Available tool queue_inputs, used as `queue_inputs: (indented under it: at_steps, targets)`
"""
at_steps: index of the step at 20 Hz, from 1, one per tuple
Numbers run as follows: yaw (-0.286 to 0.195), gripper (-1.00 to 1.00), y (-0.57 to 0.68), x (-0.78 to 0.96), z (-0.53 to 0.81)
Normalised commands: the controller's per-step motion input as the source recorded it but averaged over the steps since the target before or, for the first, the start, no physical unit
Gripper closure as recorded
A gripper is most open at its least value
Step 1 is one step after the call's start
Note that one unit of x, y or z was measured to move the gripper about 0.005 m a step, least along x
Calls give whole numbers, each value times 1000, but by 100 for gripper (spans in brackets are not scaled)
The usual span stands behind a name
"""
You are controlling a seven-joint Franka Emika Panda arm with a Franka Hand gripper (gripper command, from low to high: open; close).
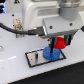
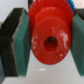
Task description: Insert the blue gear onto the right peg, followed by the red gear
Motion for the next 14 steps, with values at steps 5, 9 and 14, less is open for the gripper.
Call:
queue_inputs:
  at_steps: [5, 9, 14]
  targets:
    - [0, 100, -94, 59, -211]
    - [0, 100, -139, 100, -237]
    - [0, 100, -37, 161, 212]
